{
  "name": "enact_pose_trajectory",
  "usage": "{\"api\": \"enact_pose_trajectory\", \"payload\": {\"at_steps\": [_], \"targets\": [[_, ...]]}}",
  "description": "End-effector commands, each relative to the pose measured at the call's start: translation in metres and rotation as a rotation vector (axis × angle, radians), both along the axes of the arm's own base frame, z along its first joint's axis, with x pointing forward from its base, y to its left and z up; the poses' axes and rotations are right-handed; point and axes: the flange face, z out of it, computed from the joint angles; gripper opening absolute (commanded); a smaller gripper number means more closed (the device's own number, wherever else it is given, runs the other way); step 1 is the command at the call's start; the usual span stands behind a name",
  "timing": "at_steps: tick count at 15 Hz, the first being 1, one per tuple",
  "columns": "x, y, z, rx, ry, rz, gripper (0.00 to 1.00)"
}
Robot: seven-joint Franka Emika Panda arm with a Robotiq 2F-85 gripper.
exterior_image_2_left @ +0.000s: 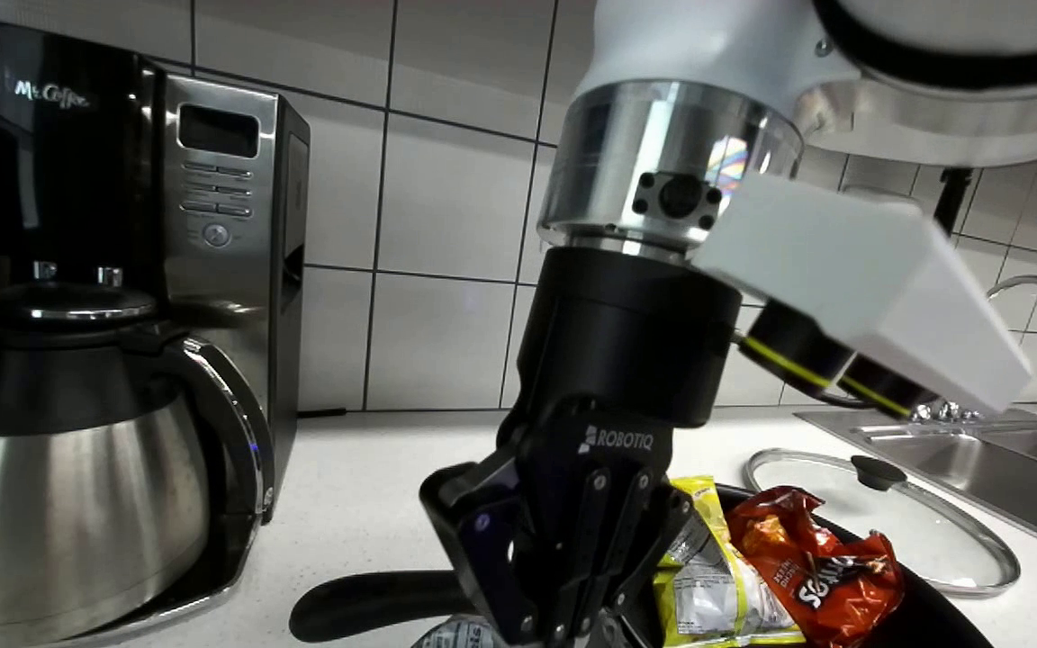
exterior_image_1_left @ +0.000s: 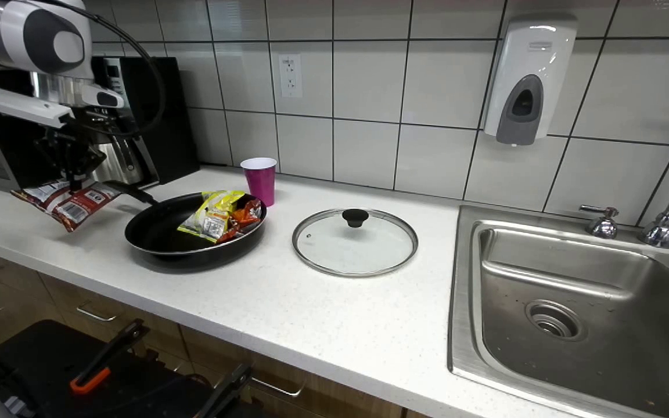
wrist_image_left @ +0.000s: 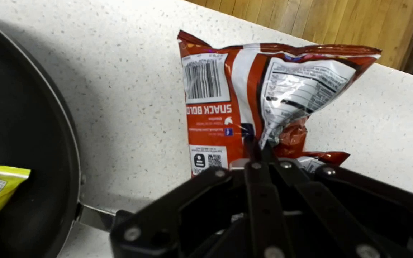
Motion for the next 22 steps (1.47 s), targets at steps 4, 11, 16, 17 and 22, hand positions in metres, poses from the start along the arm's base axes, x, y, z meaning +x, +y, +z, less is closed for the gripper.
{"api": "enact_pose_trajectory", "payload": {"at_steps": [4,11,16,17,22], "targets": [[-0.008,-0.024,0.027,-0.021,-0.028,-0.025,0.0],[-0.012,-0.065,0.034,-0.067,-0.037,-0.108,0.0],[-0.014,-0.094,0.039,-0.098,-0.044,-0.163,0.0],[-0.014,-0.1,0.039,-0.105,-0.044,-0.174,0.0],[-0.012,-0.125,0.034,-0.145,-0.048,-0.252,0.0]]}}
